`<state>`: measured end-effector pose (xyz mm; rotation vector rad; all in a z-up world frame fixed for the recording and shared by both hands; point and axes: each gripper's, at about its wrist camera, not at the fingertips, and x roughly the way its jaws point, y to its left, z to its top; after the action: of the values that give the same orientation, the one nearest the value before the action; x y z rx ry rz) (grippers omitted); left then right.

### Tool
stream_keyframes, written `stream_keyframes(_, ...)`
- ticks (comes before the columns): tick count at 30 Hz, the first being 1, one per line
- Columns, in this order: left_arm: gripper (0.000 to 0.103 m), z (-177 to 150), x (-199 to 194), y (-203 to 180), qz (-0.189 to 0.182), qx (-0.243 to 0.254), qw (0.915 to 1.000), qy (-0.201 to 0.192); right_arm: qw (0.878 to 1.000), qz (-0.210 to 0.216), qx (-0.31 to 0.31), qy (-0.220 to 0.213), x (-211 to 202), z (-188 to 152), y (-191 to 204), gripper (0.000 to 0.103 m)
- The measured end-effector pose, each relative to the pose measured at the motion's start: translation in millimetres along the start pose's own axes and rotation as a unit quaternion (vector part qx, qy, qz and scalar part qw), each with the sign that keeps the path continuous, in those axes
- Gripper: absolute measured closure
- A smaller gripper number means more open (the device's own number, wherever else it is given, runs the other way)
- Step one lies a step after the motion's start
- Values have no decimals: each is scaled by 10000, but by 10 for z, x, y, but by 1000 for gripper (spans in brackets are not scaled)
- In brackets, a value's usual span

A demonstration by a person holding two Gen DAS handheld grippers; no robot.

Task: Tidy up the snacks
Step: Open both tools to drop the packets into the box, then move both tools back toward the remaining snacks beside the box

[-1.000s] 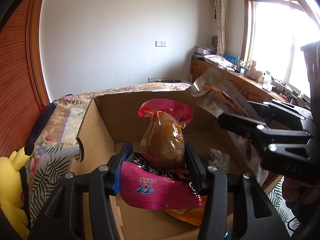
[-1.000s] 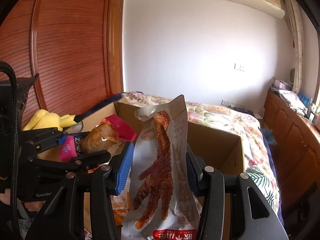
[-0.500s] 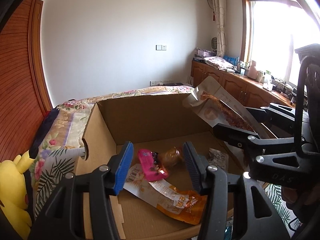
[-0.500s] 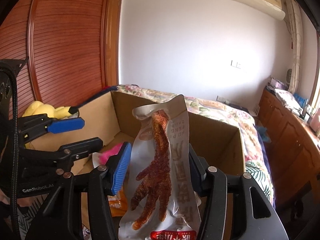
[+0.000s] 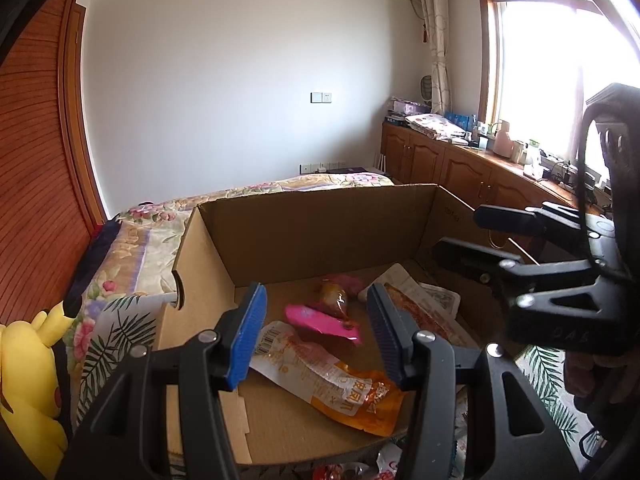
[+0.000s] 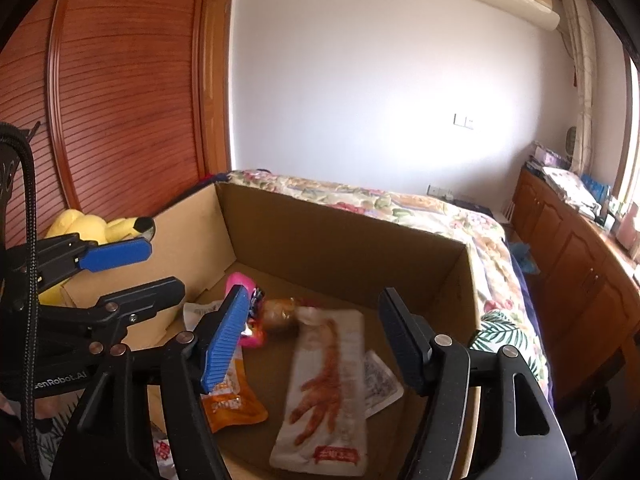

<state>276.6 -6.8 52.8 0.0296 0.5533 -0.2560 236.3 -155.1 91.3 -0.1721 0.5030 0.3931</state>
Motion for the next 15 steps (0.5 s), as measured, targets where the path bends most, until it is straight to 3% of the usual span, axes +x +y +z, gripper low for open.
stream_keyframes(15, 30, -282, -716, -105, -198, 21, 9997, -164, 9989, 159, 329, -287, -945, -442, -20, 32)
